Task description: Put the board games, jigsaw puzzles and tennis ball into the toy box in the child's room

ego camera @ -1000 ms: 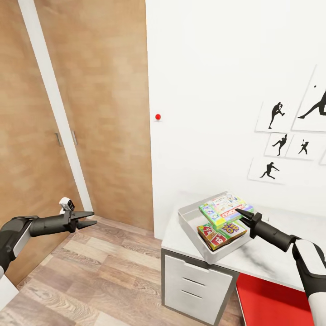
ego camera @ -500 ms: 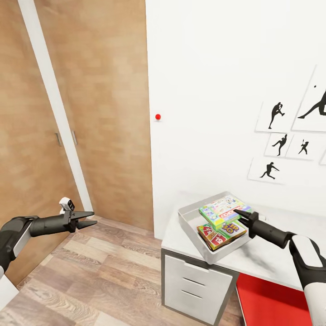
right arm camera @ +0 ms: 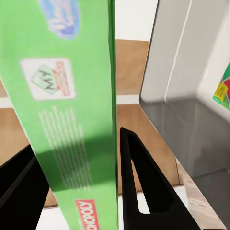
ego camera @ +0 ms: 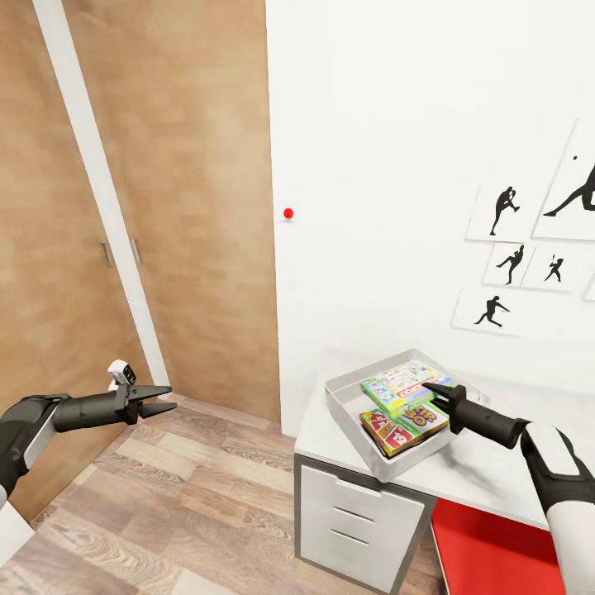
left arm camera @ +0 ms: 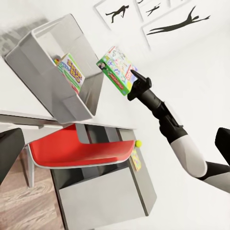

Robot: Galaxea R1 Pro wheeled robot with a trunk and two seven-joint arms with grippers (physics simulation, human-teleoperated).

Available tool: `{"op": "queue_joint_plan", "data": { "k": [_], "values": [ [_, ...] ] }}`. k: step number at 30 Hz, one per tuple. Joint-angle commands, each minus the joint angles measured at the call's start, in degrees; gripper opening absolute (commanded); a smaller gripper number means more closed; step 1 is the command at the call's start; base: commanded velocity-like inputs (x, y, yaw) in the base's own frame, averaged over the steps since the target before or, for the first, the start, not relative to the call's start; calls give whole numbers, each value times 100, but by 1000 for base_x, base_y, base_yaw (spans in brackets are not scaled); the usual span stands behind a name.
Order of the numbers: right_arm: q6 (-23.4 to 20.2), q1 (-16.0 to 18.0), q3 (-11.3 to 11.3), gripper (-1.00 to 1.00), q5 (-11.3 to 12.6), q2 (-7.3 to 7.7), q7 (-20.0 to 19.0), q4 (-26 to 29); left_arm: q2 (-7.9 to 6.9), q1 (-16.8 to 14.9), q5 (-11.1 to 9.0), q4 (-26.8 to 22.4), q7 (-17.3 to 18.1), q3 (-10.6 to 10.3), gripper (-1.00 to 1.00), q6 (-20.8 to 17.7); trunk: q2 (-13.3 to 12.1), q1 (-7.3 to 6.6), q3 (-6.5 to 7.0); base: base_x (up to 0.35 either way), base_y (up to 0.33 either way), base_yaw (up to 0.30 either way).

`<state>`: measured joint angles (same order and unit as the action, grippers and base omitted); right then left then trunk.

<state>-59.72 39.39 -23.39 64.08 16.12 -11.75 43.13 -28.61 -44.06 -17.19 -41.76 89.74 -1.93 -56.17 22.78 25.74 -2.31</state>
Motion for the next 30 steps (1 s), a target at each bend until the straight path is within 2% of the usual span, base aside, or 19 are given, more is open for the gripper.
{"op": "queue_joint_plan", "data": {
  "k": [1,8,16,30],
  "values": [
    [-28,22,-17,-100,-54,-2,-49,-33,-7,-6,-7,2,26,-20,100,-61,14,4,-14,0,0,0],
    [-28,79,-16,-100,-61,4,18,-183,-13,-4,-12,2,26,-18,100,-61,14,4,-14,0,0,0],
    [-28,153,-16,-100,-55,-32,518,-199,-22,-3,-12,2,26,-10,100,-61,14,4,-14,0,0,0],
    [-28,239,-16,-100,-54,-53,641,-200,-40,2,-12,2,26,-2,100,-61,14,4,-14,0,0,0]
  ]
}}
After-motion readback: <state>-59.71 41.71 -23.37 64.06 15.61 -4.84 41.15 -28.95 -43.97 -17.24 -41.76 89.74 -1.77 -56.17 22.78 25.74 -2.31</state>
